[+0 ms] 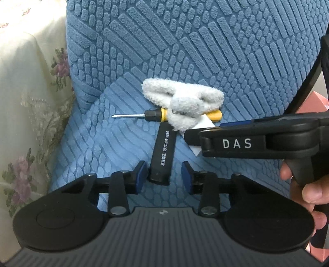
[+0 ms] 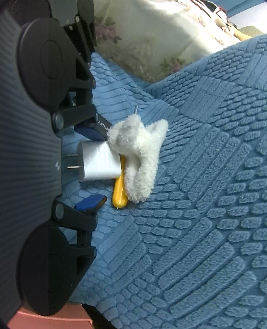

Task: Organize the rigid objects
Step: 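Grasp the black USB stick with the left tool while the right tool grasps the white charger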

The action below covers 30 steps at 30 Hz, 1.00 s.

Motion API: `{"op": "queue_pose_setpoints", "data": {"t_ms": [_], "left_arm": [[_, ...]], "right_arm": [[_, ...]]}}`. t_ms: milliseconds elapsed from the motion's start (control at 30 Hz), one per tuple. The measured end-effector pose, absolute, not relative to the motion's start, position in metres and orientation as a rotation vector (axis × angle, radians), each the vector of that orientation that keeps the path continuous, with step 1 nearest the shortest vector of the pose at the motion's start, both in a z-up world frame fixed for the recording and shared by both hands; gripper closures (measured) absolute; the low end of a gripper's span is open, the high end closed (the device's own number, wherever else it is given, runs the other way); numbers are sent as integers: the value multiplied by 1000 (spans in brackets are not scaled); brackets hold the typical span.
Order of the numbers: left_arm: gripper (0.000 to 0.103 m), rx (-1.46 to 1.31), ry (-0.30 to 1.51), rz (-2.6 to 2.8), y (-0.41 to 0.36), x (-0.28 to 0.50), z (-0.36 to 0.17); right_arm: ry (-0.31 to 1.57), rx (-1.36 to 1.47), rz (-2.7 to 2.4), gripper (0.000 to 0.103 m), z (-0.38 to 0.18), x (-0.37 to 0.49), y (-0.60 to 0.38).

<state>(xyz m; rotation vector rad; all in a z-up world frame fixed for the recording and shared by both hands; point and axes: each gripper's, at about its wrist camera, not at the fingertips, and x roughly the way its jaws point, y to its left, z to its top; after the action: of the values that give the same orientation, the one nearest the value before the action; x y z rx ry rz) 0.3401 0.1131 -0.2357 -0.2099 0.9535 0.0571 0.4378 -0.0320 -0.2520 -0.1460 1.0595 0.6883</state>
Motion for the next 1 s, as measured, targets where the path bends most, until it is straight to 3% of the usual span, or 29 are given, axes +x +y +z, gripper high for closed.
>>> {"op": "queue_pose_setpoints", "data": {"t_ms": [67, 133, 600, 1000], "left_arm": [[69, -188, 947, 61, 111, 340, -236], [74, -167, 947, 64, 108, 340, -235], [75, -320, 913, 96, 120, 298, -220], [75, -425, 915, 110, 111, 233, -211]], "right_arm": [[1066, -136, 695, 45, -254, 438, -32], [1077, -119, 712, 56, -254, 436, -34], [1100, -134, 638, 56, -233, 410, -76], [1135, -116, 595, 56, -212, 337, -102]]}}
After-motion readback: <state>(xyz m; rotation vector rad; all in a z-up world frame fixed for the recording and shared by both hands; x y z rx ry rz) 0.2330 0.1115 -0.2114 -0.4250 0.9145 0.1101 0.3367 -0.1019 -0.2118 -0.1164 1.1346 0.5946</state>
